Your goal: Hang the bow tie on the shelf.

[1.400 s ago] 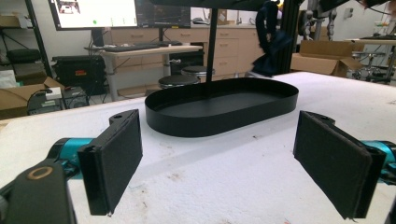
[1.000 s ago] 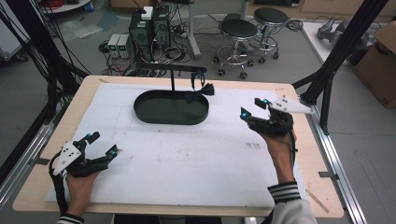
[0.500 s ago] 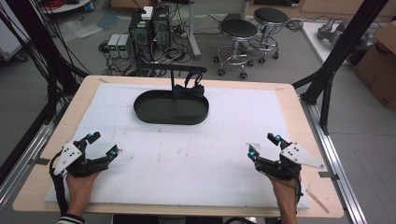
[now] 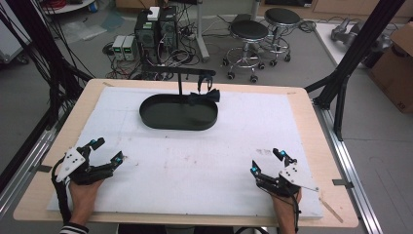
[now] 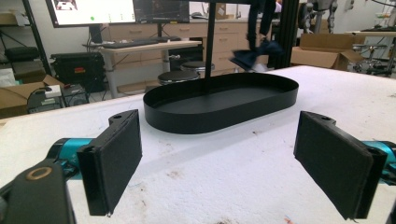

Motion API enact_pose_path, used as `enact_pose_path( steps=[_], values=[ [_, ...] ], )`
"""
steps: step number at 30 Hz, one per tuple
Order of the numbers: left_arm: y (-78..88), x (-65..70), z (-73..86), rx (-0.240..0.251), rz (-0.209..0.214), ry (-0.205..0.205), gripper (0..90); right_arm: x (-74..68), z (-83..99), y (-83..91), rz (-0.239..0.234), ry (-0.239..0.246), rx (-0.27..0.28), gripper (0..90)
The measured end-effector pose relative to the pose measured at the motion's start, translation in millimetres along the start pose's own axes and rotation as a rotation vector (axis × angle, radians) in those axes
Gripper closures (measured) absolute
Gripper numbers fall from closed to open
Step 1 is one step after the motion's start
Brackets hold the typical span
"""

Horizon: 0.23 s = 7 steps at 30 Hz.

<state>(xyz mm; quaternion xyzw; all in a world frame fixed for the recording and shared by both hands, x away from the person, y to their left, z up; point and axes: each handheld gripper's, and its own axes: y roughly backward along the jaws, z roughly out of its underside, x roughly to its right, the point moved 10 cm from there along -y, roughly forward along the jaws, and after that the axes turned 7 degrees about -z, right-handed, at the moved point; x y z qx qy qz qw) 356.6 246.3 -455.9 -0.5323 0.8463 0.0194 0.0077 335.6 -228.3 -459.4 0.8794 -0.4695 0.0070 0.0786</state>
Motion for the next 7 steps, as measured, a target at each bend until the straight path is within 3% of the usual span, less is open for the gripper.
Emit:
enact_pose_path(
  steps=[7],
  values=[
    [0.4,-1.3,0.0,0.0,-0.003,0.013,15.7,6.6,3.3,-0.9,0.029,-0.041,0.012,16.4]
  ],
)
